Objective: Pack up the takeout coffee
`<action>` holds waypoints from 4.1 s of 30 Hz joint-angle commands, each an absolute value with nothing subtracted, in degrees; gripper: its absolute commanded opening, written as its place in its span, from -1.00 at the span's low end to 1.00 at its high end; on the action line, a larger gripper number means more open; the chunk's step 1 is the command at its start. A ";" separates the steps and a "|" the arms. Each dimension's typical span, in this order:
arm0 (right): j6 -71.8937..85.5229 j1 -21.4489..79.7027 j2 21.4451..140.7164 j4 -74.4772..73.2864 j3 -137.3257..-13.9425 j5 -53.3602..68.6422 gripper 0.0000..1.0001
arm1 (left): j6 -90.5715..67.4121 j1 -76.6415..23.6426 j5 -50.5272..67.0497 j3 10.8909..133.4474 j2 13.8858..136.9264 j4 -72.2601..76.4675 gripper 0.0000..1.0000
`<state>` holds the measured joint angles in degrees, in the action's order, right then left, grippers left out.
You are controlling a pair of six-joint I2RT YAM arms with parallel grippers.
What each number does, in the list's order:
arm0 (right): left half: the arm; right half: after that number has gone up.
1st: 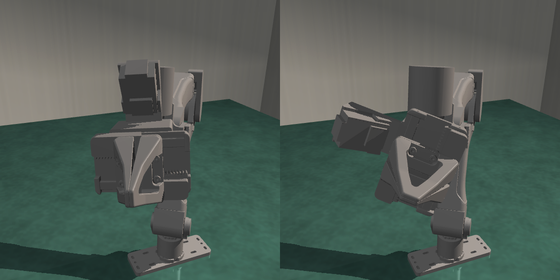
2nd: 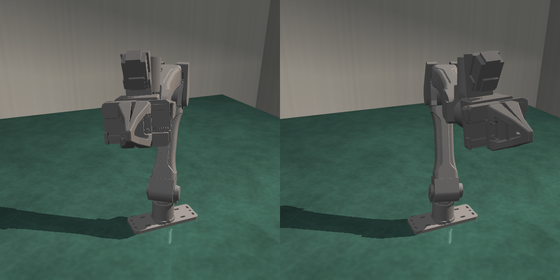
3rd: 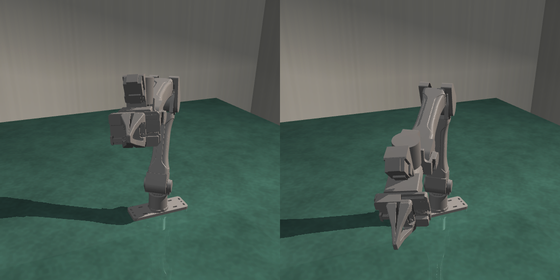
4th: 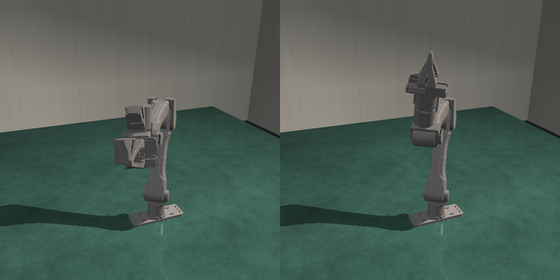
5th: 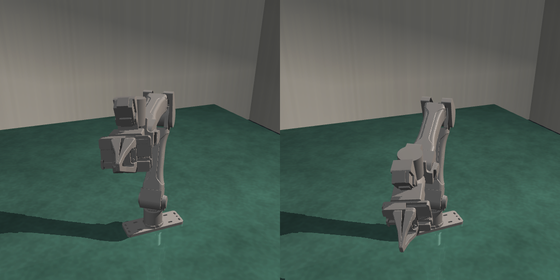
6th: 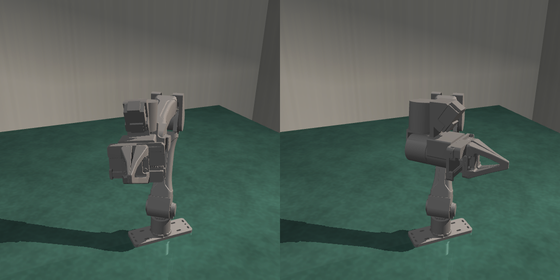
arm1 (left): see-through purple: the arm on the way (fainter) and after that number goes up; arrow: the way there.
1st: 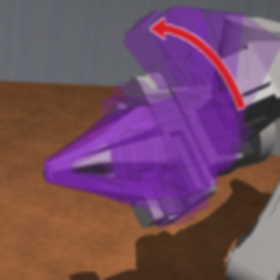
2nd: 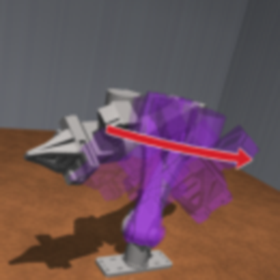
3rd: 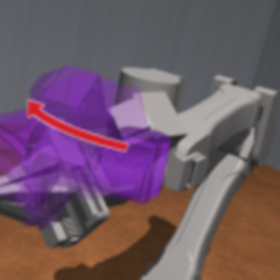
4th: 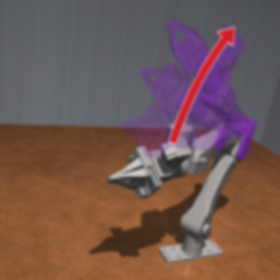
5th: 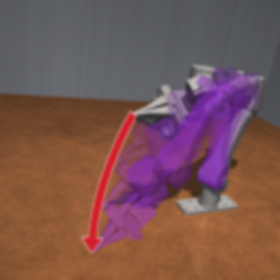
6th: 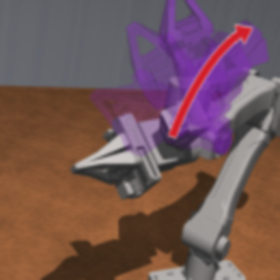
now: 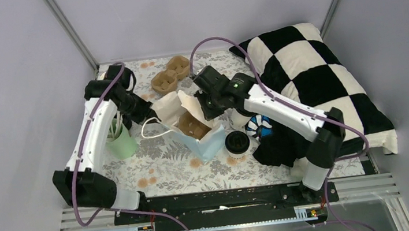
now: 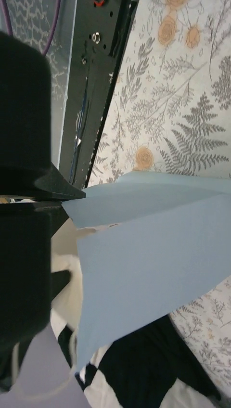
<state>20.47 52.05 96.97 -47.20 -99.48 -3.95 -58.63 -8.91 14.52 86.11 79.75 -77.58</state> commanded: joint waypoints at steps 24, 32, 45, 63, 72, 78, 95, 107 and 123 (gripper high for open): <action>24.73 51.45 101.70 -50.06 -114.76 -1.85 -1.00 | -57.08 -8.00 9.40 109.15 86.59 -83.51 -1.00; 31.64 50.59 98.37 -44.56 -111.48 4.39 -1.00 | -60.42 -6.26 7.10 108.94 82.47 -83.41 -1.00; 27.69 51.12 103.11 -50.70 -119.59 3.00 -1.00 | -58.30 -6.77 0.26 114.10 83.13 -83.52 -1.00; 21.34 49.61 102.37 -46.34 -107.08 1.49 -1.00 | -54.29 -5.45 4.47 94.06 78.65 -74.72 -1.00; 5.53 52.38 94.09 -24.86 -104.09 4.23 -1.00 | -53.34 -5.37 13.25 85.37 62.30 -48.15 -1.00; -5.26 54.50 86.90 -6.50 -92.52 4.53 -1.00 | -52.50 -5.38 12.86 71.45 50.27 -33.63 -1.00; 15.09 55.37 86.44 -20.34 -99.71 1.27 -1.00 | -55.87 -5.36 6.25 85.62 51.65 -46.04 -1.00; 31.27 46.98 97.19 -36.28 -93.09 4.27 -1.00 | -52.65 -4.44 11.09 77.15 73.41 -67.20 -1.00; 26.28 51.15 96.35 -39.00 -105.08 5.93 -0.96 | -50.83 -4.39 12.58 86.42 67.06 -64.40 -1.00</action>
